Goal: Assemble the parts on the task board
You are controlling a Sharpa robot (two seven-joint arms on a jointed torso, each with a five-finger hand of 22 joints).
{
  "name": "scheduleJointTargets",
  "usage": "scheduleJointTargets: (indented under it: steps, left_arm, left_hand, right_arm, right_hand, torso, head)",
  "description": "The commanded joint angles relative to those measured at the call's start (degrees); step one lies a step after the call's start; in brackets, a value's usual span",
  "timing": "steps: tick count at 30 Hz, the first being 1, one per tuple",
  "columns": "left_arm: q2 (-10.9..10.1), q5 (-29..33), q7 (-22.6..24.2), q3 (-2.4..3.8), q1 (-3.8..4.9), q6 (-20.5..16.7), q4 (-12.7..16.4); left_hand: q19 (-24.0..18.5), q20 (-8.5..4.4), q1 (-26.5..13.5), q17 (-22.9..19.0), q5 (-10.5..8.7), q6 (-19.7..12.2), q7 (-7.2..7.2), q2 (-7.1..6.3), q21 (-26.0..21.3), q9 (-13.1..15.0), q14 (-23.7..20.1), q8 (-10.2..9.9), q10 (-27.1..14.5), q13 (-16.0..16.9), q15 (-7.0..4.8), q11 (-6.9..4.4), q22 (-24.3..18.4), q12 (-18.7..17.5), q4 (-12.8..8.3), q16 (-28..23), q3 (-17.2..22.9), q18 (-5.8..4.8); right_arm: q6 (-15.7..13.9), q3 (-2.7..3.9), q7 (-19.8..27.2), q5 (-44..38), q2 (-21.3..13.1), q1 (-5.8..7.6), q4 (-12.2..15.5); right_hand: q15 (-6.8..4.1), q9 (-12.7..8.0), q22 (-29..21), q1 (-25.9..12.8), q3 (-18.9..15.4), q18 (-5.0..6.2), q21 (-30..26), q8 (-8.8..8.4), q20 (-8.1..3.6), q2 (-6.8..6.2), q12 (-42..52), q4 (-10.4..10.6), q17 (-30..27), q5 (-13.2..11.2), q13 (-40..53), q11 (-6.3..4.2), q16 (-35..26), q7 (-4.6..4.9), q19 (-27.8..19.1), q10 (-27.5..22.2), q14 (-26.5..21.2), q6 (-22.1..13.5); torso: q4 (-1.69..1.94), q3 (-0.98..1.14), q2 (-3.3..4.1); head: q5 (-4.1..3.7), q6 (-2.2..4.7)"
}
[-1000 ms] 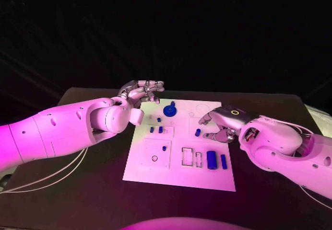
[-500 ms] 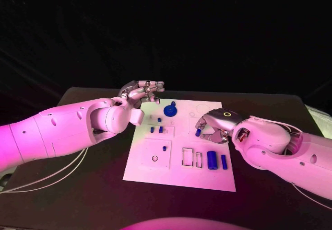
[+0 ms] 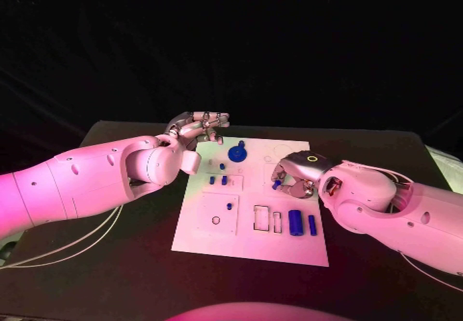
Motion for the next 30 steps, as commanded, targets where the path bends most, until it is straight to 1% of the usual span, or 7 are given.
scheduleJointTargets:
  steps: [1, 10, 13, 19, 24, 27, 30]
  left_arm:
    - [0.1, 0.0, 0.1, 0.03, 0.01, 1.1, 0.1]
    - [0.1, 0.0, 0.0, 0.03, 0.01, 1.2, 0.2]
    - [0.0, 0.0, 0.0, 0.03, 0.01, 1.3, 0.3]
    - [-0.1, 0.0, -0.1, 0.03, 0.02, 1.2, 0.3]
    - [-0.1, 0.0, -0.1, 0.03, 0.02, 1.2, 0.1]
    - [-0.1, 0.0, -0.2, 0.03, 0.02, 1.2, -0.1]
    - [0.0, 0.0, -0.3, 0.03, 0.02, 1.2, -0.3]
  left_hand:
    - [0.1, 0.15, -0.5, -0.1, -0.28, -0.5, -0.07, 0.21, -0.3, -0.1, -0.3, 0.2, -0.4, 0.1, 0.07, -0.07, -0.1, 0.3, -0.1, -0.1, -0.3, 0.62]
    - [0.1, 0.15, -0.5, -0.1, -0.28, -0.5, -0.07, 0.21, -0.3, -0.1, -0.3, 0.2, -0.4, 0.1, 0.07, -0.07, -0.1, 0.3, -0.1, -0.1, -0.3, 0.62]
    - [0.1, 0.15, -0.5, -0.1, -0.28, -0.5, -0.07, 0.21, -0.3, -0.1, -0.3, 0.2, -0.4, 0.1, 0.07, -0.07, -0.1, 0.3, -0.1, -0.1, -0.3, 0.62]
    - [0.1, 0.15, -0.5, -0.1, -0.28, -0.5, -0.07, 0.21, -0.3, -0.1, -0.3, 0.2, -0.4, 0.1, 0.07, -0.07, -0.1, 0.3, -0.1, -0.1, -0.3, 0.62]
    - [0.1, 0.16, -0.5, -0.2, -0.29, -0.5, -0.05, 0.22, -0.3, -0.1, -0.3, 0.2, -0.5, 0.1, 0.08, -0.06, -0.1, 0.4, -0.2, -0.1, -0.4, 0.62]
    - [0.1, 0.16, -0.5, -0.2, -0.29, -0.5, -0.05, 0.22, -0.3, -0.1, -0.3, 0.2, -0.5, 0.1, 0.08, -0.06, -0.1, 0.4, -0.2, -0.1, -0.4, 0.62]
    - [0.1, 0.16, -0.5, -0.2, -0.29, -0.6, -0.05, 0.23, -0.4, -0.1, -0.3, 0.3, -0.5, 0.1, 0.08, -0.06, -0.1, 0.4, -0.2, -0.1, -0.4, 0.62]
  right_arm:
    - [1.3, -0.09, 0.5, -0.5, 0.6, -0.32, -0.6]
    - [1.3, -0.15, 0.3, -0.7, 1.6, -0.6, -1.8]
    - [-0.1, -0.15, 0.2, -0.6, 1.6, -0.62, -1.7]
    - [-5.7, -0.06, 0.8, 0.4, 0.2, -0.62, 0.4]
    - [-9.5, 0.56, 1.1, 1.8, -1.6, -0.4, 2.7]
    - [-10.3, 0.91, 1.4, 4.6, -2.6, 0.1, 4.2]
    - [-9.5, 1.09, 2.5, 10.3, -3.1, 0.48, 5.7]
  right_hand:
    - [-0.42, 0.2, 0.4, -0.1, 0.5, -0.86, 0.5, 0.31, 0.06, 0.71, -0.3, 0.0, 0.3, -0.2, 0.1, -0.16, 0.4, -0.12, 0.6, 0.8, 0.9, 0.8]
    - [-0.53, 0.3, 1.1, -0.3, 0.9, -0.98, 1.0, 0.48, -0.07, 0.79, -0.6, -0.1, 0.6, -0.3, 0.1, -0.25, 0.8, -0.15, 0.9, 1.5, 1.0, 1.4]
    - [-0.65, 0.5, 1.5, 0.0, 1.5, -1.05, 1.3, 0.8, -0.17, 1.27, -0.6, -0.3, 0.7, -0.3, 0.2, -0.38, 0.9, -0.24, 1.1, 2.5, 1.0, 2.1]
    - [-0.79, 0.9, 3.2, 0.8, 3.0, -1.35, 2.4, 1.54, -0.31, 1.92, -0.6, -1.3, 1.4, -0.2, 0.6, -0.47, 1.6, -0.14, 1.7, 4.6, 1.1, 3.4]
    - [-0.85, 1.1, 3.5, 1.1, 3.8, -1.39, 2.7, 1.62, -0.39, 2.05, -1.0, -1.8, 1.5, -0.3, 0.6, -0.47, 1.7, -0.01, 1.8, 5.0, 1.0, 3.4]
    - [-0.83, 1.1, 3.4, 0.9, 3.8, -1.38, 2.7, 1.6, -0.41, 1.85, -1.2, -1.8, 1.2, -0.3, 0.5, -0.39, 1.5, 0.12, 1.7, 5.0, 1.0, 3.3]
    - [-0.73, 1.1, 2.9, 0.2, 4.0, -1.3, 2.4, 1.39, -0.35, 1.59, -1.8, -1.6, 0.5, -0.1, 0.4, -0.19, 0.9, 0.3, 1.5, 4.6, 0.7, 2.9]
  torso:
    - [-0.01, 0.0, -0.01]
    - [-0.04, -0.05, -0.01]
    - [-0.13, -0.03, -0.02]
    - [0.02, 0.02, -0.02]
    - [0.0, -0.05, -0.05]
    - [-0.05, 0.06, -0.08]
    - [-0.09, 0.06, -0.07]
  head:
    - [-0.03, -0.02]
    - [-0.04, -0.17]
    - [-0.02, -0.2]
    - [-0.1, -0.3]
    - [-0.09, -0.27]
    - [0.01, -0.24]
    - [0.07, -0.28]
